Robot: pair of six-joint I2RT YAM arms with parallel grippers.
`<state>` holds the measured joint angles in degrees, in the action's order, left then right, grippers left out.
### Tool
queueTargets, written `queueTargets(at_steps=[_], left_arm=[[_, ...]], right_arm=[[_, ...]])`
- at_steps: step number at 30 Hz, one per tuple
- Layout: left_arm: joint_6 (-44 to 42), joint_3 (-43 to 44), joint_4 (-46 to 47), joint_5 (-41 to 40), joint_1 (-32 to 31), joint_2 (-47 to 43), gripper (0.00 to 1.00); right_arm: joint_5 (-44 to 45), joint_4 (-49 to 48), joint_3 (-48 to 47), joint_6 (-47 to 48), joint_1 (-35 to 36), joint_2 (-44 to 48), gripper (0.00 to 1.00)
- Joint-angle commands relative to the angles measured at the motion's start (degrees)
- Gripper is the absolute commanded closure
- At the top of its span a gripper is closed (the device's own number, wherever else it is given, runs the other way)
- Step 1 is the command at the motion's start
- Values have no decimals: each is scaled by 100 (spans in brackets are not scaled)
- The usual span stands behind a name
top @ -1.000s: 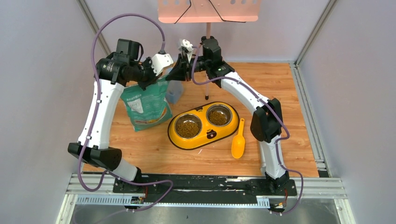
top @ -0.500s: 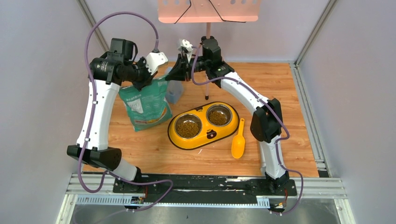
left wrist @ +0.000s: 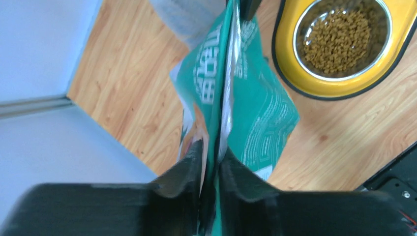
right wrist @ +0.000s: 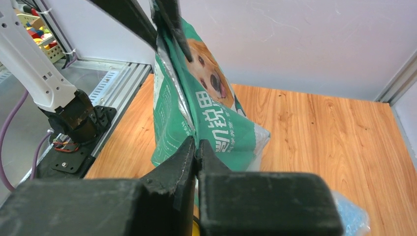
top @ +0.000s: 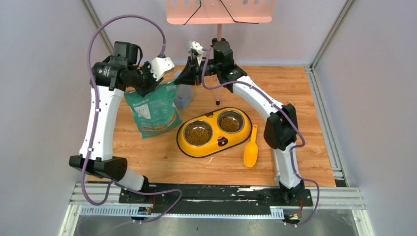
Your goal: Serve the pet food
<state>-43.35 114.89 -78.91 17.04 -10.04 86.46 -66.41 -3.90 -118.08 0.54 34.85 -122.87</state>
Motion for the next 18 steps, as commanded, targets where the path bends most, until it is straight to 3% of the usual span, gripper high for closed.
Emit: queueTargets(at_steps=[1, 4, 5, 8, 9, 10, 11, 14, 17, 18], left_arm=[[-290, 76, -454, -694, 194, -412, 82], [-406, 106, -612, -778, 249, -390, 92], [-461, 144, -765, -727, 288, -381, 99], [-450, 280, -862, -559, 399, -390, 100], [-408, 269, -757, -638, 403, -414, 94], [-349, 248, -704, -709, 403, -430, 74], [-345, 188, -586, -838, 409, -474, 70], [-650, 141, -584, -883, 578, -539, 98], [-832, 238, -712, -866, 762, -542, 100], [-837, 258, -658, -933, 825, -524, 94]], right_arm=[[153, -76, -20, 61, -163, 271, 100], [151, -76, -23, 45, -163, 272, 100], [148, -76, -22, 43, -163, 272, 100], [157, -76, -20, 43, -168, 279, 100], [158, -76, -22, 34, -170, 274, 100], [163, -82, -30, 26, -166, 272, 100], [159, -84, -35, 19, -163, 257, 100], [160, -93, -47, 7, -162, 256, 100], [162, -93, -47, 8, -163, 280, 100], [164, -93, -48, 7, -165, 274, 100]])
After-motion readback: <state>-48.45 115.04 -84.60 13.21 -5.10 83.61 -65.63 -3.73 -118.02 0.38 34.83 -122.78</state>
